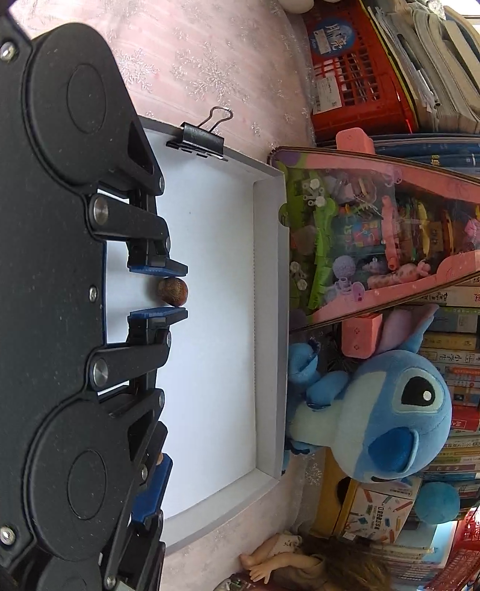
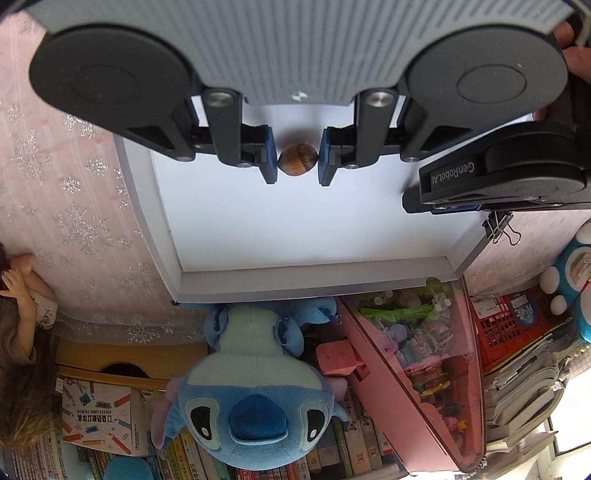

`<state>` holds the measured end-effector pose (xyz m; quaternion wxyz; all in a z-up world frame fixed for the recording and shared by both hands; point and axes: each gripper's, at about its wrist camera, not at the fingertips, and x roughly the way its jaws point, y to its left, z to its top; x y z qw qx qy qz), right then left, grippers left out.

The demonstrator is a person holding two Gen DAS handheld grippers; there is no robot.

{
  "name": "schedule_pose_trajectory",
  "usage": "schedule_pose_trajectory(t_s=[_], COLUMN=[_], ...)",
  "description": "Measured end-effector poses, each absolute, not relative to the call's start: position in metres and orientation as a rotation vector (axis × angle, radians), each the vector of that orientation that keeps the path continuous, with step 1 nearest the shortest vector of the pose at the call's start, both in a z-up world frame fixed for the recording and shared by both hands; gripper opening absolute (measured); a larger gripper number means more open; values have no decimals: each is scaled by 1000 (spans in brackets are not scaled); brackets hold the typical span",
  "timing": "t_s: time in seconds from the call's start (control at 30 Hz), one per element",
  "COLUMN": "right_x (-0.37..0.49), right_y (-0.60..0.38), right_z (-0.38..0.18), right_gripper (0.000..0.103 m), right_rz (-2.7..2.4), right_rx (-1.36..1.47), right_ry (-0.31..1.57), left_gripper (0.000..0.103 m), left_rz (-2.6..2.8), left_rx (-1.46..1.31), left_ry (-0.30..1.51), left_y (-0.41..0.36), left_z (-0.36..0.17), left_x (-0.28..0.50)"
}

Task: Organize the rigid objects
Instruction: 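Lift the walnut with the left gripper while the right carries the hazelnut over the tray, then open the left gripper over the tray while the right gripper releases the hazelnut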

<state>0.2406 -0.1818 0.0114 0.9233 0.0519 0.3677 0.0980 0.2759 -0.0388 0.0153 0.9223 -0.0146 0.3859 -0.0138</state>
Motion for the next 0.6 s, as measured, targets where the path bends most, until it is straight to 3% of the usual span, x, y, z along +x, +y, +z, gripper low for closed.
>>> schedule_pose_trajectory(t_s=[0.6], right_x=[237], right_y=[-182], right_z=[9], right_gripper=[28], right_rz=[180], right_rx=[53], right_ry=[734], left_gripper=[19], left_rz=[-3], left_rx=[-1], left_ry=[787], left_y=[-40], left_z=[12], left_x=[271])
